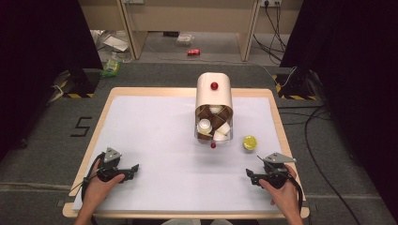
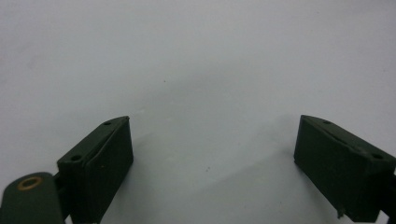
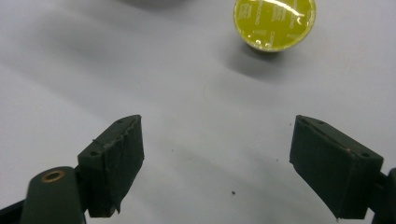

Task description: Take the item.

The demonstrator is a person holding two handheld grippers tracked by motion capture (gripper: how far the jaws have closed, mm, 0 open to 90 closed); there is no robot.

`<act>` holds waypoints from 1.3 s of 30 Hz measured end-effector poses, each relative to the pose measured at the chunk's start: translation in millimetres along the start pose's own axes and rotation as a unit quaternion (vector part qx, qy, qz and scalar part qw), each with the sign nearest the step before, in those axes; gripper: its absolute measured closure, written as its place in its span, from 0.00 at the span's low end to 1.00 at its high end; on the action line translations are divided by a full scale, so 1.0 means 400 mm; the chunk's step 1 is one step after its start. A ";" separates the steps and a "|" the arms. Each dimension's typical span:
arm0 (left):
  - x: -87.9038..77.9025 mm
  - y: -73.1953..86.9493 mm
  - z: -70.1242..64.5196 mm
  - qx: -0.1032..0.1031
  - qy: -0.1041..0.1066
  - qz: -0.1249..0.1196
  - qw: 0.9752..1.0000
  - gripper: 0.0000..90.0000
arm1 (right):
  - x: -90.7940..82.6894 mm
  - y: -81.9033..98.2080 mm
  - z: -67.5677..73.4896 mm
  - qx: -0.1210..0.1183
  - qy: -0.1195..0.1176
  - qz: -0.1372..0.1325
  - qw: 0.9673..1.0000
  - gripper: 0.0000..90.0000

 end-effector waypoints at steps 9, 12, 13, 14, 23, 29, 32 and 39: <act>0.000 0.000 0.000 0.000 0.000 0.000 1.000 0.12 | -0.008 0.019 0.004 0.003 -0.001 0.005 1.000 0.20; 0.000 0.000 0.000 0.000 0.000 0.000 1.000 0.12 | -0.011 0.026 0.006 0.000 -0.002 0.005 1.000 0.19; 0.000 0.000 0.000 0.000 0.000 0.000 1.000 0.12 | -0.012 0.029 0.007 0.001 -0.003 0.007 1.000 0.19; 0.000 0.000 0.000 0.000 0.000 0.000 1.000 0.12 | -0.013 0.034 0.008 0.001 -0.004 0.008 1.000 0.19; 0.000 0.000 0.000 0.000 0.000 0.000 1.000 0.12 | -0.021 0.058 0.007 0.001 -0.002 0.013 1.000 0.18; 0.000 0.000 0.000 0.000 0.000 0.000 1.000 0.12 | -0.034 0.079 0.009 0.004 -0.004 0.014 1.000 0.18; 0.000 0.000 0.000 0.000 0.000 0.000 1.000 0.12 | -0.036 0.090 0.010 0.004 -0.003 0.016 1.000 0.18; 0.000 0.000 0.000 0.000 0.000 0.000 1.000 0.12 | -0.044 0.111 0.023 -0.012 0.007 0.004 1.000 0.17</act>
Point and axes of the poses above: each handheld gripper's, and its own axes: x roughly forward along the jaws, y roughly out of its underside, z roughly to its left, the point moved 1 cm from there along x, roughly forward along the jaws, and after that the axes turned 1 degree about y, right-handed, at the moved point
